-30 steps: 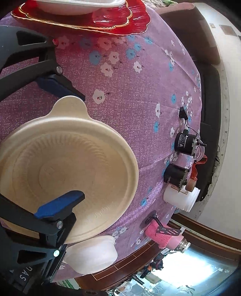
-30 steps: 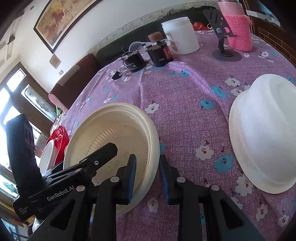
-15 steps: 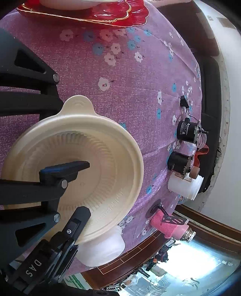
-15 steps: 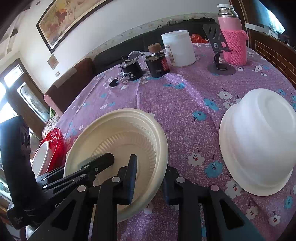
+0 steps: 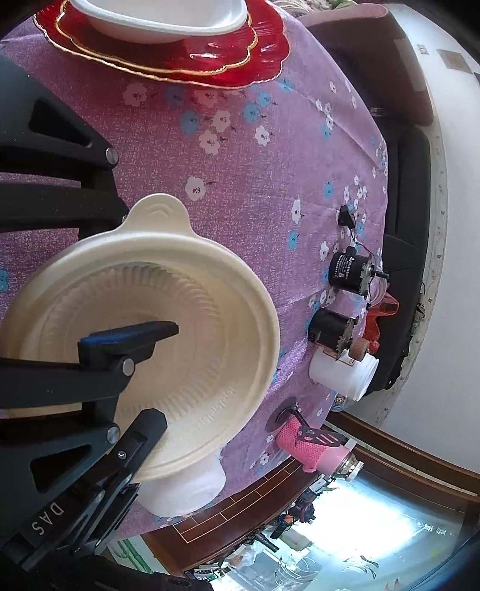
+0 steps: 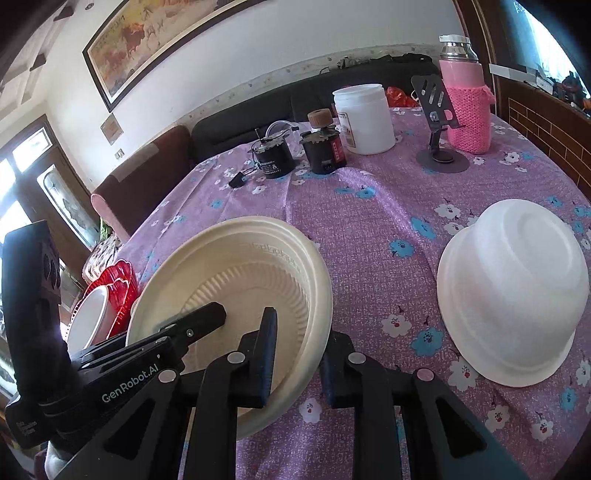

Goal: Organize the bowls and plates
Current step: 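Carry the cream bowl with both grippers toward the red plate stack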

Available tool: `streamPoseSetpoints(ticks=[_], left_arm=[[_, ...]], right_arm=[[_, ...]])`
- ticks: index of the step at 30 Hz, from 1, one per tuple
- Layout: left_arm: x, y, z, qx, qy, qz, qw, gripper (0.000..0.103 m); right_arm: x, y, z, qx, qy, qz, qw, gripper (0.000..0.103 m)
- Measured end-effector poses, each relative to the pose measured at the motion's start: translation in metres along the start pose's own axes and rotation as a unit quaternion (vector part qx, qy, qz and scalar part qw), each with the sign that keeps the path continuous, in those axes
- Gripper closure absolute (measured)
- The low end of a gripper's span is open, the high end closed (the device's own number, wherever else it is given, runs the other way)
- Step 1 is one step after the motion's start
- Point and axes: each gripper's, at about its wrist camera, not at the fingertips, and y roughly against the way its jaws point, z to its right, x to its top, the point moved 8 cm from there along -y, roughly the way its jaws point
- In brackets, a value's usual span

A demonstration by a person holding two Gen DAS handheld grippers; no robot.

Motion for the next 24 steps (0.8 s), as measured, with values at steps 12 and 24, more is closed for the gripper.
streamPoseSetpoints(ticks=[12,24], left_arm=[[-0.016,0.050,-0.005,0.009,0.013,0.014,0.9998,0.075],[-0.033,0.085,-0.015,0.031,0.011,0.033,0.9989,0.075]], right_arm=[[-0.007,0.035,-0.028,0.028,0.003,0.015,0.999,0.082],[-0.025,0.058,-0.053,0.044,0.014,0.020,0.999,0.082]])
